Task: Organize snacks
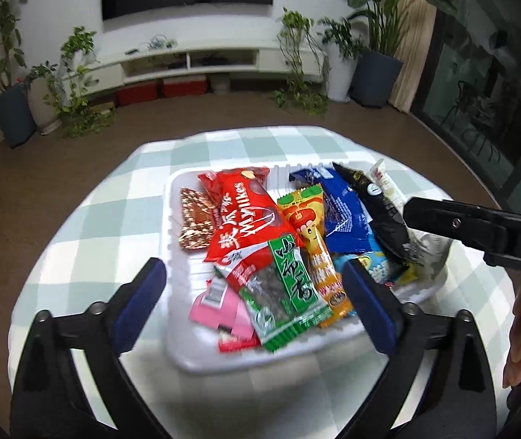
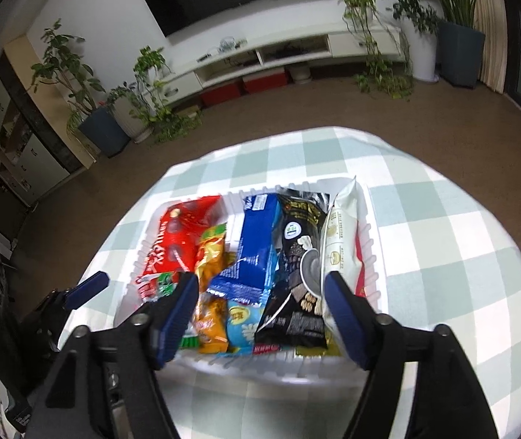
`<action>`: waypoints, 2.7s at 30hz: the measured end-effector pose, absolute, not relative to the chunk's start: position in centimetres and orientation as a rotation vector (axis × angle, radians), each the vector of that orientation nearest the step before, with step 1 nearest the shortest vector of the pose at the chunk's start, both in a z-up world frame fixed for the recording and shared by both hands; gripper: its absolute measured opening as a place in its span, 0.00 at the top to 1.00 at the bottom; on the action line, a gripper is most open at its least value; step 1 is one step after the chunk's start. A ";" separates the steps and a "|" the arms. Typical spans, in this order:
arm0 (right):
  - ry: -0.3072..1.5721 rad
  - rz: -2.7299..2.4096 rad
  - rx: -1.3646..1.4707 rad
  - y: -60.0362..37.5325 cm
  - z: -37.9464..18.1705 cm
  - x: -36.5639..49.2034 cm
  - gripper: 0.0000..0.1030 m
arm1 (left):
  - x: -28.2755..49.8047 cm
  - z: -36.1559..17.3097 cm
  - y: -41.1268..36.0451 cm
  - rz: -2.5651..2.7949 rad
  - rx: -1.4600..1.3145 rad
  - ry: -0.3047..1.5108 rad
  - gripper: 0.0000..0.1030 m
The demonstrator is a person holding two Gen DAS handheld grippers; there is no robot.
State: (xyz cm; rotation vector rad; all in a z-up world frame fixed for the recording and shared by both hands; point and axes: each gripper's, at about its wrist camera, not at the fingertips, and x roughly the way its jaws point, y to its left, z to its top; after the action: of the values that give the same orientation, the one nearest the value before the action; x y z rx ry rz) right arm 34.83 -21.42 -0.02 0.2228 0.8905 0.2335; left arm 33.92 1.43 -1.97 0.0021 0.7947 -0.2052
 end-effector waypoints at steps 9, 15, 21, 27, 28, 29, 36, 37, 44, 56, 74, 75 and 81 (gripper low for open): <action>0.710 0.217 0.224 -23.3 2.7 26.6 0.05 | 23.8 3.0 0.5 -0.073 0.110 0.576 0.00; 0.464 0.167 0.219 -25.3 6.8 18.9 0.00 | 15.9 5.8 -1.1 0.162 0.180 0.463 0.00; 0.247 0.176 0.156 -25.7 10.2 11.1 0.00 | 9.6 7.9 -0.9 0.075 0.045 0.473 0.00; 0.338 0.155 0.176 -26.2 10.1 7.6 0.00 | 4.8 8.6 -1.5 0.026 0.002 0.520 0.00; 0.371 0.154 0.182 -26.3 9.8 7.3 0.00 | 4.2 8.6 -1.5 0.019 -0.010 0.535 0.00; 0.399 0.154 0.189 -26.3 9.4 6.9 0.00 | 3.5 8.5 -1.6 0.018 -0.018 0.545 0.00; 0.431 0.152 0.163 -25.3 8.2 4.4 0.00 | 1.6 7.5 -1.8 0.005 -0.047 0.608 0.00; 0.434 0.143 0.145 -25.0 8.2 4.2 0.00 | 1.2 7.3 -2.0 0.007 -0.043 0.615 0.00; 0.449 0.100 0.100 -24.0 7.7 3.6 0.00 | 1.3 5.6 -1.6 0.018 -0.040 0.654 0.00; 0.496 0.078 0.062 -23.2 6.8 3.7 0.00 | 2.6 4.0 -0.5 0.029 -0.051 0.693 0.00; 0.526 0.079 0.053 -22.9 6.2 3.9 0.00 | 3.1 3.2 -0.5 0.028 -0.049 0.711 0.00; 0.527 0.079 0.052 -22.8 6.2 3.9 0.00 | 3.1 3.2 -0.5 0.028 -0.049 0.711 0.00; 0.526 0.079 0.053 -22.8 6.3 3.9 0.00 | 3.1 3.2 -0.5 0.028 -0.048 0.709 0.00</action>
State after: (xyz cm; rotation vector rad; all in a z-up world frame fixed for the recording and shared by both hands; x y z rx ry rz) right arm 3.93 -22.85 6.28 0.0525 0.5264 0.0794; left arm 3.06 -0.49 3.22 -0.0478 0.7093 0.0284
